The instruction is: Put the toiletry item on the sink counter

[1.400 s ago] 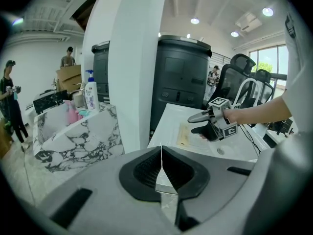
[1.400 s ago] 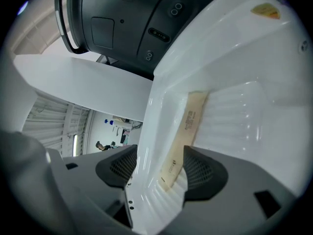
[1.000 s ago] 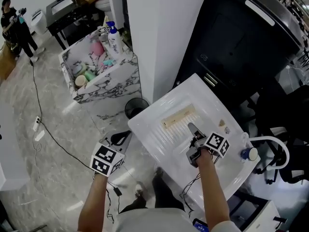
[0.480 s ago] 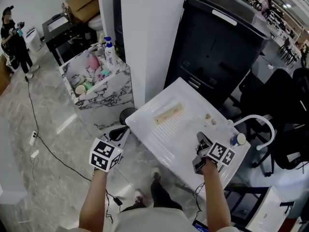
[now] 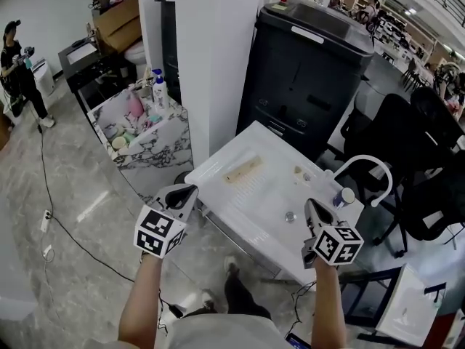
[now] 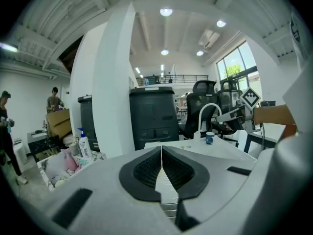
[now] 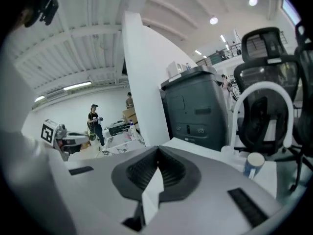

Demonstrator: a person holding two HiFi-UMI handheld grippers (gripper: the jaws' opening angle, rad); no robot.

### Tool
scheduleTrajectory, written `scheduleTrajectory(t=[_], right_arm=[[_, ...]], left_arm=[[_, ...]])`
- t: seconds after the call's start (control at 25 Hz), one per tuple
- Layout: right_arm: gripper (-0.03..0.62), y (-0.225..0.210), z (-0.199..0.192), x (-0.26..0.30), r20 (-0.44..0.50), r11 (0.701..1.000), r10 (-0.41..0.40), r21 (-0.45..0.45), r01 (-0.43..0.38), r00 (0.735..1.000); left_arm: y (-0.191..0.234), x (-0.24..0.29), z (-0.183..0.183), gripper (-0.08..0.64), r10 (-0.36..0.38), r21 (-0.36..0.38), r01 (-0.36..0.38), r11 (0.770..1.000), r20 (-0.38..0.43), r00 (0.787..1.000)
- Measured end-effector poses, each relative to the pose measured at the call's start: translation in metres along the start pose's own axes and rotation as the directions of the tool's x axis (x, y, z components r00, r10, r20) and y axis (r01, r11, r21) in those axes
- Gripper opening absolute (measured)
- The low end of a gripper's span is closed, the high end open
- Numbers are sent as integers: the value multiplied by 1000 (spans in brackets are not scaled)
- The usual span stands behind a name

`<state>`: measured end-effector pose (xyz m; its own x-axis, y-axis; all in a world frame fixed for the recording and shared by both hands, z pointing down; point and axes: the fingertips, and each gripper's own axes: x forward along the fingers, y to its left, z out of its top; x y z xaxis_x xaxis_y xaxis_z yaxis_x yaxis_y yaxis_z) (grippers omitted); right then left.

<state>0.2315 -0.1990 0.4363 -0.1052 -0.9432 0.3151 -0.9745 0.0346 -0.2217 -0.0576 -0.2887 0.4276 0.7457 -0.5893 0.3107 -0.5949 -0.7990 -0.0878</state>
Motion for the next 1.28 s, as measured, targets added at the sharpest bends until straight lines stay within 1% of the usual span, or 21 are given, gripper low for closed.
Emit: scheduleTrajectory(t=[0.12,0.28,0.48,0.64,0.76,1.0,1.28], right_arm=[[-3,18,8,-22,36,995,-7,-101,10,999],[-3,48,18,-50,77,973,13,-232,5,997],[-3,87,29,-82,115,947,50,-320,-10,992],[-3,111,35,-103,127,925,64,-379,-11,990],[-3,119,33,-114,124,912,59,-411,-3,990],[-3,128,34,-124,128,898,39,-440,21,991],[-3,139,39,-125,140,893,51,-450,17,989]], left_arm=[[-10,-17,9,11,-2,21,2,1000,26,1000],[-24,-43,21,11,0,44,-2,999,56,998],[-39,-78,35,11,-1,71,-6,997,95,995],[-49,-103,46,11,-1,80,-9,997,125,992],[-54,-115,48,11,-1,81,-11,997,144,990],[-58,-128,53,11,-5,99,-11,995,159,987],[-57,-136,58,11,-12,111,-8,994,174,985]])
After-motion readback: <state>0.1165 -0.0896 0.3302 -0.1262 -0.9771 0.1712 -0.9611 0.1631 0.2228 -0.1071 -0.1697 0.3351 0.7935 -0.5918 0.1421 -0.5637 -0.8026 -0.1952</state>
